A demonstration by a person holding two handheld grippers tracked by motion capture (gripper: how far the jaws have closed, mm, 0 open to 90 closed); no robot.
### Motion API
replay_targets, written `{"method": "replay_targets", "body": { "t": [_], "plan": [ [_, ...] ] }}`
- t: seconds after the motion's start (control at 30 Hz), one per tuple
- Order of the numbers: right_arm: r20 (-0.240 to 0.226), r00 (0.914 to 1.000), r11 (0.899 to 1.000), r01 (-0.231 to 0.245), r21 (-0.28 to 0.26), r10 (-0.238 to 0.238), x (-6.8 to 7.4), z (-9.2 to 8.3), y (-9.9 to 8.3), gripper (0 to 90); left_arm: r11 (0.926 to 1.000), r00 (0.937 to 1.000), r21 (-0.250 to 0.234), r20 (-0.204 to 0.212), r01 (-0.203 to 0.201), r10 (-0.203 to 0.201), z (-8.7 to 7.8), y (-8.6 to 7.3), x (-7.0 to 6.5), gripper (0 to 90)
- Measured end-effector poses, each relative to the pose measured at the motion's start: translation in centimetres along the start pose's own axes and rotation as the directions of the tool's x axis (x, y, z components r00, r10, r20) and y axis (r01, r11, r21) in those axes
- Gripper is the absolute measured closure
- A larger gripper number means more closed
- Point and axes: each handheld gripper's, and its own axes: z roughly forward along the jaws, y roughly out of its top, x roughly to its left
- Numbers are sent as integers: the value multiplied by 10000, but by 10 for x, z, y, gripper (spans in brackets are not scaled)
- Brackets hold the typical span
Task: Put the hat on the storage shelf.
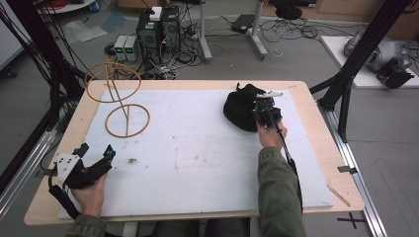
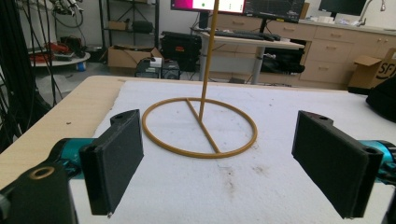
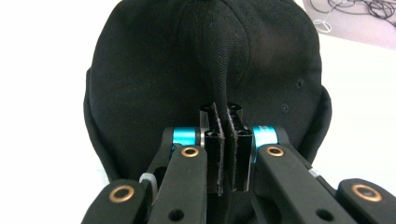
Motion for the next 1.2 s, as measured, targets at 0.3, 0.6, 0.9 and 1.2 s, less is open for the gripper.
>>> {"method": "replay_targets", "body": {
  "t": [0.3,0.6,0.9,1.2],
  "plan": [
    [-209,9996,9943,-212,-1042,192,-1,-30,6,877,10000,10000,35,7,-20,20,-1,0,2,168],
    [-277,9995,9684,-241,-2481,178,2,-70,18,877,10000,10000,7,-31,65,-65,0,0,3,168],
    [-595,9982,8836,-350,-4669,81,12,-98,27,877,9999,9999,22,-34,161,-161,-1,0,5,168],
    [-1183,9921,8272,-327,-5610,-410,38,-116,49,877,9998,9998,-39,-12,201,-201,-1,0,4,168]
  ]
}}
